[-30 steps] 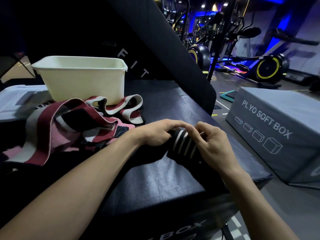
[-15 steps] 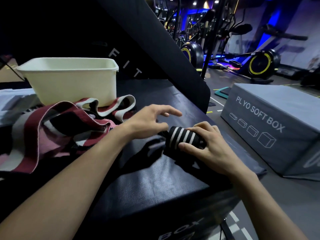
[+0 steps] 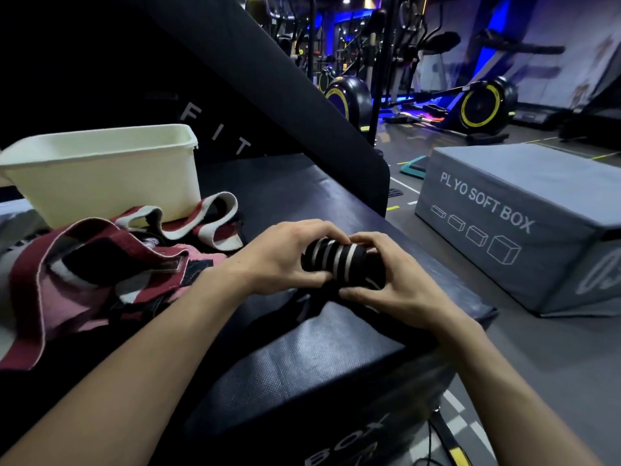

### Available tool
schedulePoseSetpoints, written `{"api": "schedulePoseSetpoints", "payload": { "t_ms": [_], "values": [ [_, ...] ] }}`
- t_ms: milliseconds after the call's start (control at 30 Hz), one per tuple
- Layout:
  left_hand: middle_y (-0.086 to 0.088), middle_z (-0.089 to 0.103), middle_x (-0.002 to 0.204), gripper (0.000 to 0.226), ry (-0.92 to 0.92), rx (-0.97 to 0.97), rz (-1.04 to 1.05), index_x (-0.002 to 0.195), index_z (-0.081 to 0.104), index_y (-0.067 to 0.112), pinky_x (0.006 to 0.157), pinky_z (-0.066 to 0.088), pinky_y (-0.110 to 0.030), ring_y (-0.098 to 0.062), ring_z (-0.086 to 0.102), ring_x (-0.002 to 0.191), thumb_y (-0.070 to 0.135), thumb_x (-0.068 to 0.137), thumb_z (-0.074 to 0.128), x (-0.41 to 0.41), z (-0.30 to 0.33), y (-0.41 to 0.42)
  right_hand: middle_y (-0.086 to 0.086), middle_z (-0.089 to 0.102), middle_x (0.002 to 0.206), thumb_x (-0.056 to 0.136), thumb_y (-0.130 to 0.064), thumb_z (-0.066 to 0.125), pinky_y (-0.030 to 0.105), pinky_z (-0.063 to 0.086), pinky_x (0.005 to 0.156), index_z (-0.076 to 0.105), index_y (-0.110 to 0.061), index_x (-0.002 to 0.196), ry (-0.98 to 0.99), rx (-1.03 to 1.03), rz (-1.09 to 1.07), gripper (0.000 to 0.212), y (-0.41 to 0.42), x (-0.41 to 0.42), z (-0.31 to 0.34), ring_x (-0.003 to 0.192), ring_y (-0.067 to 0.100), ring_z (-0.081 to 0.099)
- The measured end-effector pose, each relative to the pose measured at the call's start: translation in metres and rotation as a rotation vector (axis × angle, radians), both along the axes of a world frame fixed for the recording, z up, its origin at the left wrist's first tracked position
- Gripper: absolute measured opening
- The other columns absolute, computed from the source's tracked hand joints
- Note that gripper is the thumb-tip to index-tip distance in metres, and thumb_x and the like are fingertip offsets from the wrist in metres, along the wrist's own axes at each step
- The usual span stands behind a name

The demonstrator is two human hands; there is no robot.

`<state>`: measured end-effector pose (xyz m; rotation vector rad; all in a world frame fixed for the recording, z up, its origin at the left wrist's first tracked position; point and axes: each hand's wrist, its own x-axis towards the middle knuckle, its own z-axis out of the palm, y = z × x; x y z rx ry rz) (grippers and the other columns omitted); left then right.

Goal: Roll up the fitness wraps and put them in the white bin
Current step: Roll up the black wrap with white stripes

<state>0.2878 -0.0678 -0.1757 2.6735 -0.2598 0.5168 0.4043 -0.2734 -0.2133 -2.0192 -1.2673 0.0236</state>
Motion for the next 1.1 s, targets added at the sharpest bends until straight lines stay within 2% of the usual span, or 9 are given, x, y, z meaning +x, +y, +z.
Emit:
{"api": "schedulePoseSetpoints", "payload": {
  "t_ms": [67,133,300,467,533,667,867,967,1100],
  "values": [
    [0.018,0.066,0.114,0.055,0.006,0.007,-0.005,0.127,0.059,0.038,0.091,0.052,-0.032,-0.002,0.063,0.103,0.033,0.077,0.08,0.002,-0.001,-0.002,-0.016,0.063,0.112,0.07,-0.029,0.089,0.021,0.046,0.087,0.058,-0.031,0.122,0.018,0.082,-0.002,0.061,-0.001,0.004,-0.001,0.103,0.004,0.062],
    [0.019,0.065,0.117,0.059,0.002,0.038,-0.012,0.129,0.057,0.036,0.093,0.051,-0.032,-0.002,0.062,0.106,0.031,0.075,0.079,0.005,-0.003,-0.004,-0.013,0.066,0.108,0.068,-0.022,0.092,0.019,0.049,0.082,0.063,-0.028,0.117,0.044,0.123,-0.016,0.057,0.0,0.006,-0.001,0.094,0.005,0.065],
    [0.007,0.067,0.119,0.063,-0.121,0.273,0.05,0.126,0.059,0.023,0.098,0.046,-0.036,-0.018,0.06,0.113,0.029,0.068,0.083,0.015,-0.014,-0.011,-0.01,0.07,0.101,0.065,-0.029,0.097,0.019,0.051,0.078,0.067,-0.029,0.112,0.163,0.175,-0.032,0.055,0.002,0.009,-0.002,0.087,0.007,0.069],
    [0.004,0.069,0.109,0.061,-0.193,0.206,0.078,0.121,0.061,0.019,0.084,0.039,-0.024,-0.019,0.062,0.096,0.039,0.069,0.085,0.014,-0.021,-0.013,-0.014,0.075,0.088,0.059,-0.05,0.092,0.025,0.056,0.072,0.073,-0.028,0.099,0.229,0.239,-0.069,0.049,0.008,-0.004,0.008,0.077,0.004,0.072],
    [0.004,0.07,0.104,0.06,-0.178,0.135,0.119,0.119,0.063,0.018,0.074,0.034,-0.019,-0.018,0.061,0.09,0.036,0.068,0.09,0.009,-0.02,-0.016,-0.012,0.076,0.085,0.056,-0.058,0.087,0.032,0.06,0.073,0.074,-0.026,0.093,0.277,0.275,-0.091,0.05,0.013,-0.013,0.012,0.076,0.006,0.073],
    [0.009,0.072,0.093,0.052,-0.084,-0.152,0.154,0.113,0.062,0.025,0.073,0.053,-0.032,-0.015,0.069,0.084,0.04,0.069,0.084,0.003,-0.015,-0.023,-0.006,0.077,0.085,0.062,-0.055,0.09,0.039,0.061,0.079,0.075,-0.025,0.095,0.316,0.379,-0.108,0.047,0.016,-0.022,0.017,0.08,0.011,0.074],
    [-0.006,0.075,0.087,0.037,0.008,-0.729,-0.012,0.104,0.067,0.004,0.069,0.056,-0.031,-0.013,0.067,0.076,0.013,0.072,0.082,0.003,-0.011,-0.028,0.007,0.077,0.105,0.07,-0.03,0.086,0.026,0.056,0.085,0.07,-0.017,0.116,0.523,0.507,0.044,0.05,0.001,-0.021,0.017,0.096,0.014,0.074],
    [0.002,0.066,0.078,0.027,0.052,-0.839,-0.09,0.096,0.066,0.005,0.065,0.05,-0.022,-0.01,0.059,0.072,0.004,0.072,0.078,0.003,-0.01,-0.031,0.006,0.078,0.103,0.078,-0.021,0.082,0.028,0.054,0.082,0.071,-0.013,0.109,0.562,0.533,0.058,0.033,0.003,-0.023,0.015,0.094,0.013,0.072],
    [-0.001,0.064,0.08,0.032,0.11,-0.899,-0.133,0.099,0.063,-0.002,0.066,0.049,-0.02,-0.013,0.057,0.074,0.007,0.072,0.077,0.0,-0.01,-0.03,0.003,0.074,0.099,0.077,-0.022,0.086,0.032,0.056,0.082,0.068,-0.013,0.103,0.597,0.526,0.083,0.032,0.003,-0.022,0.011,0.093,0.014,0.069]
  ]
}}
